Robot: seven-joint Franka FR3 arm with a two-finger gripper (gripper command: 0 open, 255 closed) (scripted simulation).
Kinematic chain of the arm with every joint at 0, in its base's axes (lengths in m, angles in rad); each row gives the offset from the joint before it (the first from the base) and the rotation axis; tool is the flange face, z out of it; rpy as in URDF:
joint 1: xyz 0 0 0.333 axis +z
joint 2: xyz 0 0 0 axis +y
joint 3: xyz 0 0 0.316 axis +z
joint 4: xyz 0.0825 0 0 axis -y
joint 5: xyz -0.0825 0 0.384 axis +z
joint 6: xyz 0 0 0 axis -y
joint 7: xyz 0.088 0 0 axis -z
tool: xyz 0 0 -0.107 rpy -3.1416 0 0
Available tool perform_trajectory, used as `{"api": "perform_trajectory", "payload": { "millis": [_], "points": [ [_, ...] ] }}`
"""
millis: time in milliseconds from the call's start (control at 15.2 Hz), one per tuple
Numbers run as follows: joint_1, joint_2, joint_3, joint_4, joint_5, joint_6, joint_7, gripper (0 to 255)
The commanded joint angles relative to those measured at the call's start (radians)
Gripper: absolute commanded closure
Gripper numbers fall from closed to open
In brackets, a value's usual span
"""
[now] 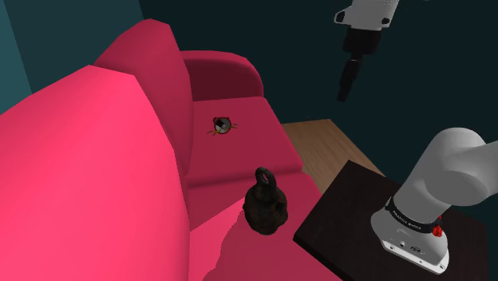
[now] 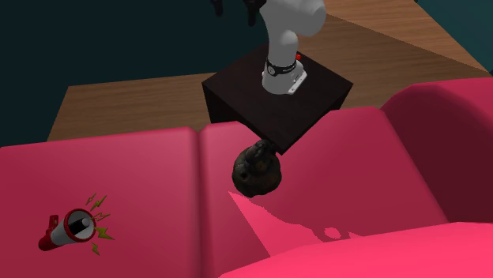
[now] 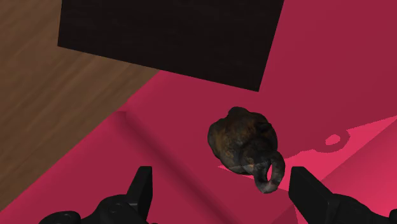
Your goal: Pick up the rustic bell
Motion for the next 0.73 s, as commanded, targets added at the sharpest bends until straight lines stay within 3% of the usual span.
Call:
{"api": "perform_trajectory", "payload": {
  "millis": [0,660],
  "points": [
    [0.000,0.000,0.000,0.000,0.000,0.000,0.000,0],
    [0.039,0.192,0.191,-0.086,0.079,0.253,0.164,0]
  ]
}}
